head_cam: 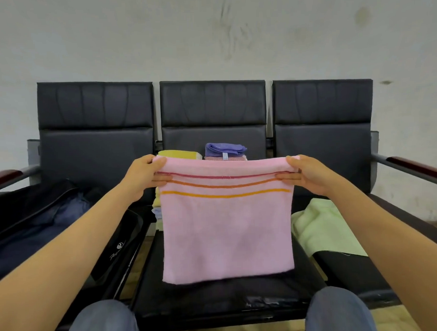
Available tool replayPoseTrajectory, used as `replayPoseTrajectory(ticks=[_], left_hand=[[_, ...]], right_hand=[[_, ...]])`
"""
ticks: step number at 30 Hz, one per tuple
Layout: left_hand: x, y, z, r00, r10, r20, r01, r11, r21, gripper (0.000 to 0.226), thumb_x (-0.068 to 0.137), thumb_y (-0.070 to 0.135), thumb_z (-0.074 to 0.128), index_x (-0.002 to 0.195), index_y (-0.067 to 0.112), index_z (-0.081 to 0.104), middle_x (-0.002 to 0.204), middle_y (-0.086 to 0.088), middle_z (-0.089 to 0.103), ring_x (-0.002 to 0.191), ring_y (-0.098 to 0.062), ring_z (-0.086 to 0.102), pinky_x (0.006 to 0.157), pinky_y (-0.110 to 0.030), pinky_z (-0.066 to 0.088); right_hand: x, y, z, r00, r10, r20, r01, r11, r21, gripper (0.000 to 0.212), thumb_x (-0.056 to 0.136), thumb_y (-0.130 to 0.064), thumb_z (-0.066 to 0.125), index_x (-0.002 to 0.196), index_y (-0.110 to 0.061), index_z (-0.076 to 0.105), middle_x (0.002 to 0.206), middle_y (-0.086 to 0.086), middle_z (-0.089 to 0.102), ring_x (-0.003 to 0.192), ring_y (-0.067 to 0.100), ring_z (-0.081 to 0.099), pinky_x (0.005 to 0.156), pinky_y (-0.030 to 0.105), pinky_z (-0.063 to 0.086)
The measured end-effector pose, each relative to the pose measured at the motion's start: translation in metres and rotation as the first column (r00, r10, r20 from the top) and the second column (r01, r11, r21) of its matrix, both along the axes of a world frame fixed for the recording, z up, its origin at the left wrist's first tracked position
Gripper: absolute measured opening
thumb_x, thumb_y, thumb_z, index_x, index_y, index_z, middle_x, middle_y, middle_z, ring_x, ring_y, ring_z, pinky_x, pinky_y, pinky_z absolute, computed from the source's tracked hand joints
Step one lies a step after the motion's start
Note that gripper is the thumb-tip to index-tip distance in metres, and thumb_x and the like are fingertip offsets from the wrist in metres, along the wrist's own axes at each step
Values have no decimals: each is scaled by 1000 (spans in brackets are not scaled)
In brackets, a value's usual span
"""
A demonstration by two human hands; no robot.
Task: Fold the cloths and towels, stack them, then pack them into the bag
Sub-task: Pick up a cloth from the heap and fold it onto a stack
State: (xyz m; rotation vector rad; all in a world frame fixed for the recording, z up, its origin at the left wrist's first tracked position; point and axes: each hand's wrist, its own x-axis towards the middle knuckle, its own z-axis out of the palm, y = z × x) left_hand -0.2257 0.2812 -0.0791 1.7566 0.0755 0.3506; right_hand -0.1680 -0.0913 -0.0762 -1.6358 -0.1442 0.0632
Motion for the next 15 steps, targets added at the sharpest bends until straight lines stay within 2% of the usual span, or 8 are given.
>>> replayPoseTrajectory(ticks=[5,7,10,12,15], left_hand=[[-5,5,4,1000,2,4,-2,1000,10,24,99,25,51,114,7,58,105,-12,68,81,-24,73,73,-35,60],[-8,7,2,998,-22,-52,23,999,26,24,99,24,52,113,6,58,102,-15,69,79,-26,73,68,-33,61],[-14,11,-8,961,-96,-260,131,984,121,21,98,22,53,111,7,59,100,-15,69,80,-29,73,64,-31,61],[-17,14,-20,898,-124,-423,220,958,186,16,97,21,54,107,9,59,96,-11,71,82,-28,73,65,-31,61],[-18,17,-44,800,-162,-578,321,929,185,16,97,21,55,108,11,60,97,-11,73,82,-27,73,64,-31,61]], right_hand=[[0,-2,1,1000,23,7,-23,999,-34,33,100,-27,47,128,-9,49,120,15,62,101,26,68,92,40,52],[2,-5,-2,999,37,-40,-39,997,-68,33,100,-27,48,127,-9,49,121,17,62,101,28,68,93,42,52],[2,-12,-13,979,88,-185,-114,985,-131,35,99,-25,51,129,-7,47,120,21,62,99,32,68,92,44,53],[-1,-14,-24,950,126,-286,-196,952,-234,33,98,-24,52,125,-5,49,119,19,62,97,32,70,83,40,58],[-6,-14,-46,892,142,-429,-325,862,-390,27,97,-25,53,118,-8,53,112,15,67,92,30,71,71,32,60]])
